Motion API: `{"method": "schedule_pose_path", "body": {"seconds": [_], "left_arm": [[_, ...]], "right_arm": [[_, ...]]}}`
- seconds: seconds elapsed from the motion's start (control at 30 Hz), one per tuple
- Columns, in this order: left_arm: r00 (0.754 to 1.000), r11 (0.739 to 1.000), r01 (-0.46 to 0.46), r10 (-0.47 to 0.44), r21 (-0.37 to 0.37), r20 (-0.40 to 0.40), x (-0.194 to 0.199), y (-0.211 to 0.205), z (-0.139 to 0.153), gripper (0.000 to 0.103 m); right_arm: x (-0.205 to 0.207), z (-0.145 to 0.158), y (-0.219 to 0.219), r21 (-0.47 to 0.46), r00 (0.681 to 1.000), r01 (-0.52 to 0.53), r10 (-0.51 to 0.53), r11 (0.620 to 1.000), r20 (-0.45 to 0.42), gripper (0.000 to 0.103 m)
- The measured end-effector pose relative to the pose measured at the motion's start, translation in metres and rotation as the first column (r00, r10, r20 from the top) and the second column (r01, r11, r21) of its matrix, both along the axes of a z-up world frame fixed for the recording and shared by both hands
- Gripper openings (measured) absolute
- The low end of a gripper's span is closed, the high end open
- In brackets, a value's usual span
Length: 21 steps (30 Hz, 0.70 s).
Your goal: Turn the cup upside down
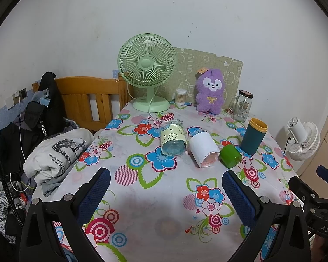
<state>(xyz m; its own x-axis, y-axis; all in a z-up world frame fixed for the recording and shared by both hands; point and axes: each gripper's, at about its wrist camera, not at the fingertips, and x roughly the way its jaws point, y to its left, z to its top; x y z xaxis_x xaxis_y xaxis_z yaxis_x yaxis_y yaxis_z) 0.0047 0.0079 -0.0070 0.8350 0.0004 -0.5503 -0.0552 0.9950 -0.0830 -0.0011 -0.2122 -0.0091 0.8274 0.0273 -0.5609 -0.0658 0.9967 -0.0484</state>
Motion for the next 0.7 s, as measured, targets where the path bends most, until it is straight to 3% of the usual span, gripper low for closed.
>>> {"method": "schedule_pose_path", "body": {"seconds": [0.7], "left_arm": [[1.0, 1.0, -0.004, 0.003, -0.006, -0.011, -0.0002, 0.0015, -0.0015, 0.103]], "right_arm": [[0.0008, -0.0025, 0.0041, -0.005, 1.0, -0.004, 0.004, 1.0, -0.006, 0.103]]}}
